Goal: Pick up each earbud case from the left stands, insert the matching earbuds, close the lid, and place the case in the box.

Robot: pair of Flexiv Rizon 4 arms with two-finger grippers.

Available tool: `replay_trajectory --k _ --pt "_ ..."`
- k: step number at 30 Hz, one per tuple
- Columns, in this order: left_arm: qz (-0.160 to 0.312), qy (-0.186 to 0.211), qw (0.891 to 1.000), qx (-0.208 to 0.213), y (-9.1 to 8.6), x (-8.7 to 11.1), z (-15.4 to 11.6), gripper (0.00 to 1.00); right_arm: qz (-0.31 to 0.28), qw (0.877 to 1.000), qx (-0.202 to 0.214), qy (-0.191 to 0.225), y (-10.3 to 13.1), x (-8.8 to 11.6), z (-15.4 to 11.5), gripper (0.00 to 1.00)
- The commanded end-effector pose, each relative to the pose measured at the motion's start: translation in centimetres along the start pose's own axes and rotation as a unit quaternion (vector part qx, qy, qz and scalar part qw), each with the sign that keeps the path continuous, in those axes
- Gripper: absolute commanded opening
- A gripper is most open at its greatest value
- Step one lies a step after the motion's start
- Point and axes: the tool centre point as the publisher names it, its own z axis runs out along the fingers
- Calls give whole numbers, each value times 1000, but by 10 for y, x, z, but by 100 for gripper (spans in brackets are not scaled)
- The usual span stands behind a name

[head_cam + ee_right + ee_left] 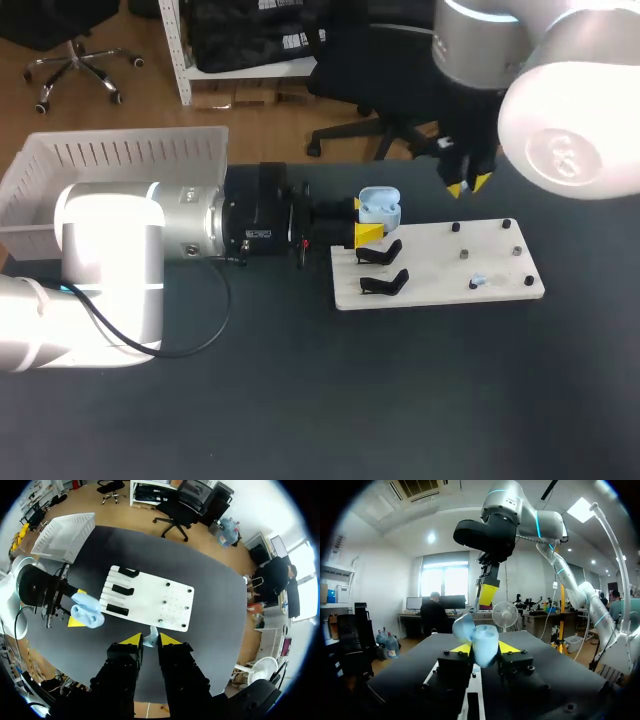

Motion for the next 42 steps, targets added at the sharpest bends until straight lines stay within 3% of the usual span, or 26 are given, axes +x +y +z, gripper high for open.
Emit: replay_trajectory --k 1,14,15,18,20,22,25,26,33,42 --pt "2 -2 1000 -3 -1 1 0 0 -9 1000 2 -4 23 22 -19 0" --pt "2 -2 1000 -3 -1 1 0 0 -9 1000 2 -4 23 22 -19 0" --pt "2 -2 1000 -3 -1 1 0 0 6 1000 -7 -18 27 18 -21 0" --pt "2 -2 1000 -3 -1 1 0 0 80 996 -26 -9 38 8 -24 0" --pt "2 -2 1000 -3 -1 1 0 0 158 987 -21 12 51 4 -24 0" --pt "2 -2 1000 -3 -1 1 0 0 212 975 -70 18 64 -4 -25 0" --pt "2 -2 1000 -3 -1 1 0 0 239 969 -51 24 75 -8 -23 0" --pt "2 -2 1000 -3 -1 1 0 0 246 968 -27 34 77 -8 -21 0" --pt "2 -2 1000 -3 -1 1 0 0 251 967 -8 47 83 -14 -20 0" --pt "2 -2 1000 -3 -1 1 0 0 239 969 -14 53 84 -14 -22 0"
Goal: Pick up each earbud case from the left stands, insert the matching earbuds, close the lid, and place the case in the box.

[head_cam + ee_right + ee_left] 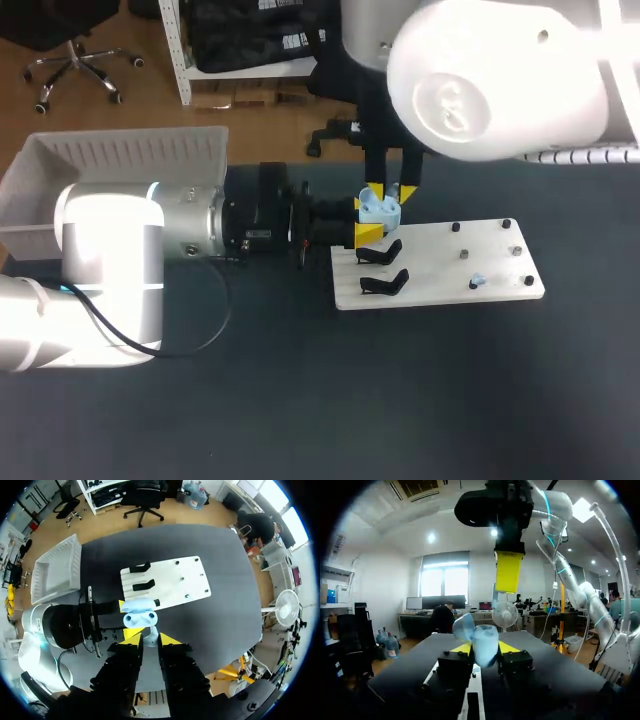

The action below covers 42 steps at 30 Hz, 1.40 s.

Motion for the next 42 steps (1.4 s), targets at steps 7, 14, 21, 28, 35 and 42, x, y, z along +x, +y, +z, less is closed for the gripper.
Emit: replay_trajectory --k 7,14,21,28,35,42 --pt "2 -2 1000 -3 -1 1 0 0 17 1000 -1 1 2 -3 -1 0" --pt "2 -2 1000 -3 -1 1 0 0 112 994 0 -1 5 -6 -9 0" --pt "2 -2 1000 -3 -1 1 0 0 190 982 -1 20 11 -3 -12 0" --pt "2 -2 1000 -3 -1 1 0 0 195 981 3 14 16 -4 -4 0" --pt "2 -2 1000 -3 -1 1 0 0 197 980 15 13 19 -3 -2 0" --pt "2 -2 1000 -3 -1 1 0 0 204 979 27 10 17 -2 3 0"
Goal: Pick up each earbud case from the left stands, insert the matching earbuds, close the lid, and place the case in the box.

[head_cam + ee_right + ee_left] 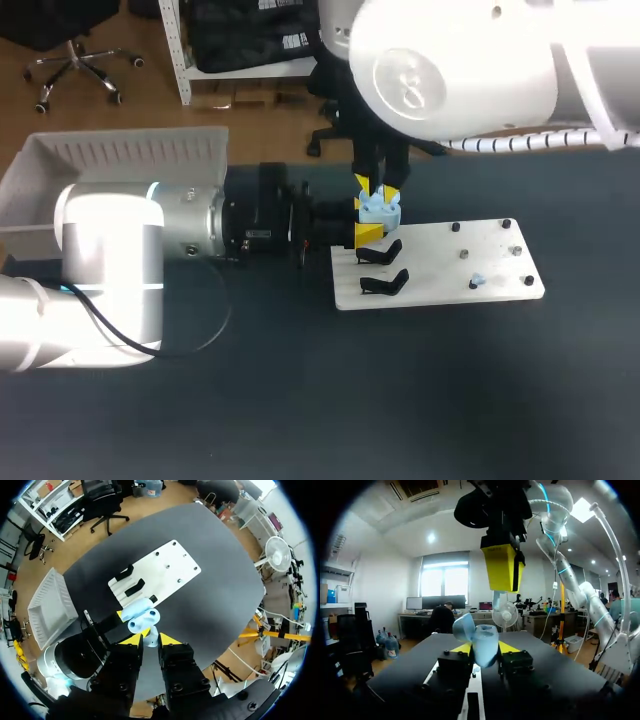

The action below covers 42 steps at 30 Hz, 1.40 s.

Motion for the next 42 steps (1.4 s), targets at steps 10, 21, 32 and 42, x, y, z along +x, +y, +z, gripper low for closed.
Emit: replay_trajectory --k 10,21,32,42 --pt "2 -2 1000 -3 -1 1 0 0 3 1000 14 -1 2 -1 5 0" --pt "2 -2 1000 -3 -1 1 0 0 5 1000 21 1 4 -6 12 0" --pt "2 -2 1000 -3 -1 1 0 0 9 1000 24 3 5 -10 15 0" --pt "2 -2 1000 -3 -1 1 0 0 13 999 29 4 4 -12 19 0"
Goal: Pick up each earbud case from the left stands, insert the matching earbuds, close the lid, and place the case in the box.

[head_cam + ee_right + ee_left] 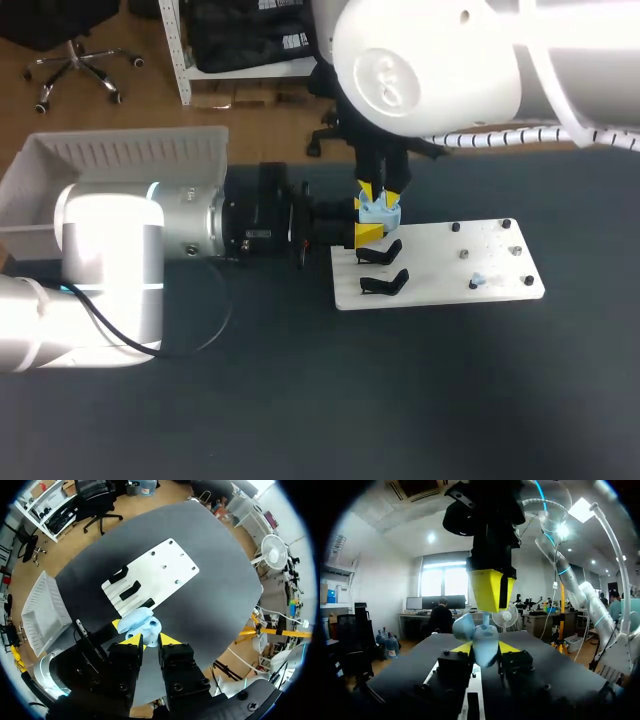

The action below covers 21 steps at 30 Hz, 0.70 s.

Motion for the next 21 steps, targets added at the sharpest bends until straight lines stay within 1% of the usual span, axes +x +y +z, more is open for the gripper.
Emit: replay_trajectory --k 1,21 --pt "2 -2 1000 -3 -1 1 0 0 2 1000 4 1 2 -1 1 0" --pt "2 -2 1000 -3 -1 1 0 0 5 1000 8 2 -1 -4 9 0"
